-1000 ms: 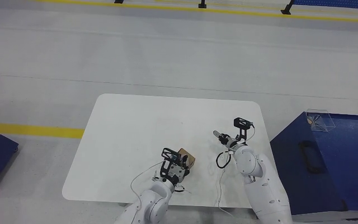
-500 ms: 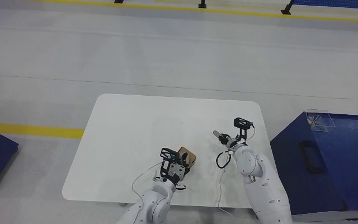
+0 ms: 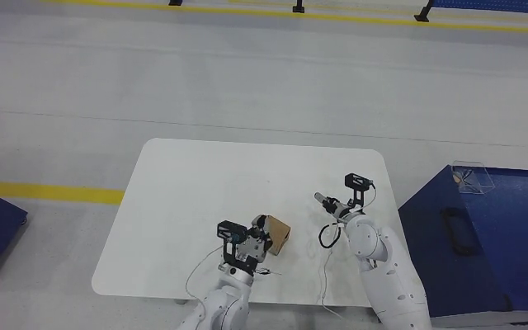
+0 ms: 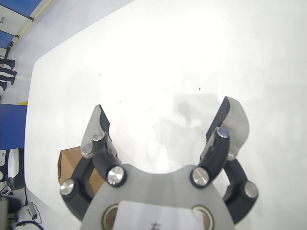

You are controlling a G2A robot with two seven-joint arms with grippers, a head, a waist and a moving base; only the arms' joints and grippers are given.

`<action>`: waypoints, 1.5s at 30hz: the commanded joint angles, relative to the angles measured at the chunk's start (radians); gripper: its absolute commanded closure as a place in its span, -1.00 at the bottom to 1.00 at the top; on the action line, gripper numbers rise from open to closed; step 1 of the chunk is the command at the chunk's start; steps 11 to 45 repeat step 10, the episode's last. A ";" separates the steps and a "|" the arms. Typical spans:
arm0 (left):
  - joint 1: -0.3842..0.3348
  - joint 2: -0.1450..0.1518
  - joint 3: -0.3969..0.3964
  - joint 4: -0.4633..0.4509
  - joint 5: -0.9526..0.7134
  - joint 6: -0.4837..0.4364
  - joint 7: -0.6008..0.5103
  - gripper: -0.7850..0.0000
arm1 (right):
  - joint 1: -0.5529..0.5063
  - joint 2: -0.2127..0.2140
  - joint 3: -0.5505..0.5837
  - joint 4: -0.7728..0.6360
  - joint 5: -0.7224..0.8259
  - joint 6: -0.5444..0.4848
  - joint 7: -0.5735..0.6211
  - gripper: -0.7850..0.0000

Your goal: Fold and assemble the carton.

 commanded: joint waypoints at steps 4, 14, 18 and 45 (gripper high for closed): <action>0.075 0.001 -0.034 -0.053 -0.048 0.031 0.143 0.99 | 0.000 0.000 0.000 0.000 0.000 0.000 0.000 -1.00; 0.083 0.000 -0.034 -0.056 -0.062 0.032 0.150 0.23 | 0.000 0.000 0.000 0.000 0.000 0.000 0.000 -1.00; 0.083 0.000 -0.034 -0.056 -0.062 0.032 0.150 0.23 | 0.000 0.000 0.000 0.000 0.000 0.000 0.000 -1.00; 0.083 0.000 -0.034 -0.056 -0.062 0.032 0.150 0.23 | 0.000 0.000 0.000 0.000 0.000 0.000 0.000 -1.00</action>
